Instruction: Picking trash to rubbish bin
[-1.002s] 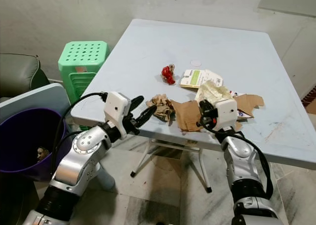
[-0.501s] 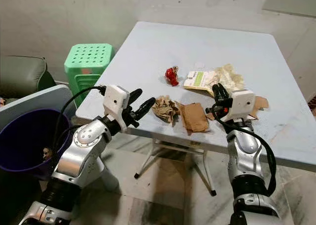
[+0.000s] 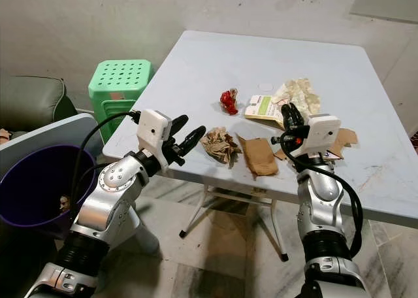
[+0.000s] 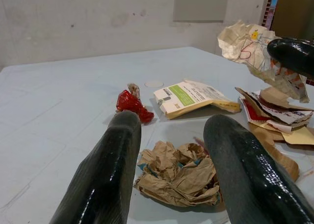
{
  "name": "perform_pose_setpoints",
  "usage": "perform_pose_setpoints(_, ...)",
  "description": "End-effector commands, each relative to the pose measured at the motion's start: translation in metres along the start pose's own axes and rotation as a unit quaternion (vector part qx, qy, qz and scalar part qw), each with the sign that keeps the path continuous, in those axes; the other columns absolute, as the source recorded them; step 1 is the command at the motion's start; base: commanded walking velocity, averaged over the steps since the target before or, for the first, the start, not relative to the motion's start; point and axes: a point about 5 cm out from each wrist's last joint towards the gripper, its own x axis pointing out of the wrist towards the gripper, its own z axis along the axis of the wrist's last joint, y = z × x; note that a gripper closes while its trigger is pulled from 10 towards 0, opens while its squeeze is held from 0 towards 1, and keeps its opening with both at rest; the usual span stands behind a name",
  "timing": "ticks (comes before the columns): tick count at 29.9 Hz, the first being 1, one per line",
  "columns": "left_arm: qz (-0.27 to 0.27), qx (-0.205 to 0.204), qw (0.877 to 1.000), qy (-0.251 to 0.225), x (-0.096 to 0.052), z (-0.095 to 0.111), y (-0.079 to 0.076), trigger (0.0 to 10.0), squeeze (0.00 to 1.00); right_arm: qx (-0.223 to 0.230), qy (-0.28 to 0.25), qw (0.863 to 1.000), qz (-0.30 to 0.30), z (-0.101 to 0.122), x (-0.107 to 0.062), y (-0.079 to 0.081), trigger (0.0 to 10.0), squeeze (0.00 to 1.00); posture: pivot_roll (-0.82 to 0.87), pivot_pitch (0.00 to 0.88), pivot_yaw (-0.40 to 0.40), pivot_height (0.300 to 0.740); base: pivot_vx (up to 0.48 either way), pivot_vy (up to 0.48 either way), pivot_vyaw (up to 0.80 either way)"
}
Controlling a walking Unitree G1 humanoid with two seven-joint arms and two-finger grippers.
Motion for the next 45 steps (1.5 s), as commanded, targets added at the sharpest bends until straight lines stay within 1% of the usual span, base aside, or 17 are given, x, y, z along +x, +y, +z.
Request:
perform_pose_setpoints(1, 0.0, 0.002, 1.0, -0.006, 0.001, 0.003, 0.002, 10.0, 0.0, 0.001, -0.006, 1.0, -0.011, 0.003, -0.001, -0.004, 0.0, 0.0, -0.07, 0.043, -0.012, 0.74, 0.0, 0.0, 0.0)
perform_pose_setpoints(15, 0.0, 0.002, 1.0, -0.006, 0.001, 0.003, 0.002, 10.0, 0.0, 0.001, -0.006, 1.0, -0.011, 0.003, -0.001, -0.004, 0.0, 0.0, -0.07, 0.043, -0.012, 0.74, 0.0, 0.0, 0.0)
perform_pose_setpoints(16, 0.081, 0.004, 0.996, -0.03, -0.005, 0.011, 0.032, 10.0, 0.0, 0.0, -0.01, 0.999, -0.03, 0.009, -0.005, 0.009, 10.0, 0.0, -0.08, 0.029, -0.011, 0.74, 0.0, 0.0, 0.0)
perform_pose_setpoints(17, 0.139, 0.002, 0.989, -0.047, -0.013, 0.016, 0.052, 10.0, 0.0, -0.007, -0.012, 0.999, -0.045, 0.014, -0.009, 0.018, 10.0, 0.0, -0.08, 0.028, -0.009, 0.74, 0.0, 0.0, 0.0)
perform_pose_setpoints(18, 0.196, 0.0, 0.979, -0.063, -0.021, 0.022, 0.071, 10.0, 0.0, -0.017, -0.016, 0.998, -0.061, 0.019, -0.013, 0.025, 10.0, 0.0, -0.08, 0.027, -0.009, 0.74, 0.0, 0.0, 0.0)
perform_pose_setpoints(24, 0.187, -0.001, 0.98, -0.062, -0.018, 0.022, 0.069, 10.0, 0.0, -0.018, -0.013, 0.998, -0.062, 0.017, -0.011, 0.026, 10.0, 0.0, -0.08, 0.027, -0.007, 0.74, 0.0, 0.0, 0.0)
perform_pose_setpoints(31, 0.19, 0.003, 0.979, -0.07, -0.016, 0.023, 0.071, 10.0, 0.0, -0.018, 0.0, 0.997, -0.072, 0.02, -0.015, 0.032, 10.0, 0.0, -0.08, 0.028, -0.004, 0.74, 0.0, 0.0, 0.0)
perform_pose_setpoints(32, 0.196, 0.003, 0.978, -0.07, -0.016, 0.022, 0.073, 10.0, 0.0, -0.019, 0.001, 0.997, -0.077, 0.021, -0.016, 0.033, 10.0, 0.0, -0.08, 0.032, -0.004, 0.74, 0.0, 0.0, 0.0)
perform_pose_setpoints(36, 0.203, 0.009, 0.977, -0.066, -0.019, 0.019, 0.073, 10.0, 0.0, -0.017, -0.011, 0.997, -0.079, 0.025, -0.018, 0.034, 10.0, 0.0, -0.08, 0.04, -0.002, 0.74, 0.0, 0.0, 0.0)
perform_pose_setpoints(40, 0.206, 0.011, 0.976, -0.065, -0.021, 0.016, 0.072, 10.0, 0.0, -0.017, -0.004, 0.997, -0.08, 0.023, -0.022, 0.036, 10.0, 0.0, -0.08, 0.047, -0.002, 0.74, 0.0, 0.0, 0.0)
perform_pose_setpoints(44, 0.207, 0.001, 0.976, -0.069, -0.023, 0.015, 0.071, 10.0, 0.0, -0.016, 0.006, 0.997, -0.077, 0.022, -0.024, 0.037, 10.0, 0.0, -0.08, 0.054, -0.004, 0.74, 0.0, 0.0, 0.0)
perform_pose_setpoints(45, 0.206, -0.002, 0.976, -0.07, -0.024, 0.015, 0.071, 10.0, 0.0, -0.01, 0.009, 0.997, -0.07, 0.022, -0.025, 0.038, 10.0, 0.0, -0.08, 0.055, -0.006, 0.74, 0.0, 0.0, 0.0)
